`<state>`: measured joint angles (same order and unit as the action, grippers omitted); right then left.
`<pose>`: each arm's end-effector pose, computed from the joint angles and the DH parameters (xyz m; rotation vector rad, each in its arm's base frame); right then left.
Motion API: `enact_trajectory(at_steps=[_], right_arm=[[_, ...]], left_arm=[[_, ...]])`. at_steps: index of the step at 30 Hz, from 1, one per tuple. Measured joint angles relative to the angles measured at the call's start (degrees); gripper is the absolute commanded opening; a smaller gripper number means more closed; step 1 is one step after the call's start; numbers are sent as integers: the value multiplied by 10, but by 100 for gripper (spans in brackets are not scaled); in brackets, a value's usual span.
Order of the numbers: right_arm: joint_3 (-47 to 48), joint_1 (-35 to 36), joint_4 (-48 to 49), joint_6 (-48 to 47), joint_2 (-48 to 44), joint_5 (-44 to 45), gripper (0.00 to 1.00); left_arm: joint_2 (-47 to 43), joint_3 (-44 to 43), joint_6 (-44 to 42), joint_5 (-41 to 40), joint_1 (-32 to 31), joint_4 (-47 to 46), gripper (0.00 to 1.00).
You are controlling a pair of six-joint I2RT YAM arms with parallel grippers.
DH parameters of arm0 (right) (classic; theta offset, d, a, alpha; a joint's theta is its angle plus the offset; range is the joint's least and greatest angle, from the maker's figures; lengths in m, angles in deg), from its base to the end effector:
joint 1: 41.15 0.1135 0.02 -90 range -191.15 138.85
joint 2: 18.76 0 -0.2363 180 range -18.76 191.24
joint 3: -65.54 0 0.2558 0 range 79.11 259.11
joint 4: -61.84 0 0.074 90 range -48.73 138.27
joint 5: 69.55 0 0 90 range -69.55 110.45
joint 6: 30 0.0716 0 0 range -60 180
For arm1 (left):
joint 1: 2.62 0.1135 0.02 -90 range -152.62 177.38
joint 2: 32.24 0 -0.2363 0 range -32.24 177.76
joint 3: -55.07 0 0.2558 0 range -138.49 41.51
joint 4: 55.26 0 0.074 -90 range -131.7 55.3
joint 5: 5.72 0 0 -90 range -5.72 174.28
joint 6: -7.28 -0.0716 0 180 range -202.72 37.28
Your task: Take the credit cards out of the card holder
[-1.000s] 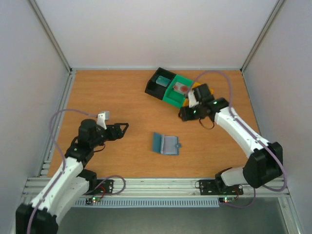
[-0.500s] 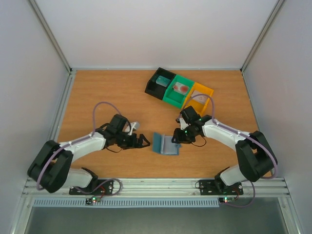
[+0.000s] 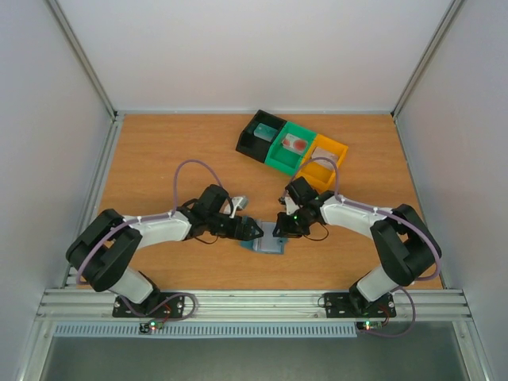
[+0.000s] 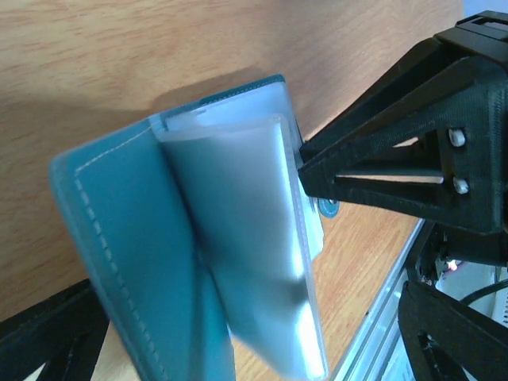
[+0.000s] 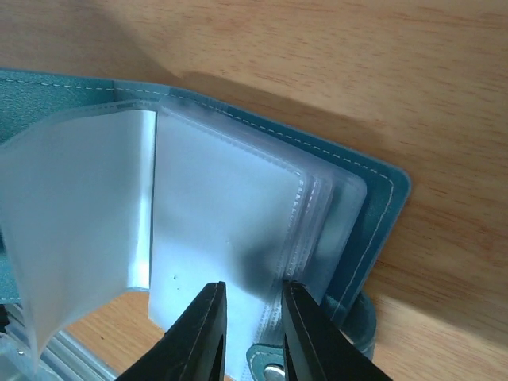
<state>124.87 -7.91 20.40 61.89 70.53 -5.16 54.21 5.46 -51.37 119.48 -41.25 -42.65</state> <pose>0.2196 0.1809 0.0907 -0.8786 2.7354 0.7640 0.2056 -0.2172 0.0953 0.4747 2.6061 -1.2411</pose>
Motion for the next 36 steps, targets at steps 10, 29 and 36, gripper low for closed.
enact_trajectory(at_steps=[10,29,36], right_arm=[[0,4,30,17,0,-36,17],[0,6,59,32,-7,-58,12],[0,6,46,31,-8,-31,13]], left_arm=[[14,-6,10,-25,-5,-9,45],[12,-6,15,-69,-6,5,0],[5,-6,17,-93,-6,16,0]])
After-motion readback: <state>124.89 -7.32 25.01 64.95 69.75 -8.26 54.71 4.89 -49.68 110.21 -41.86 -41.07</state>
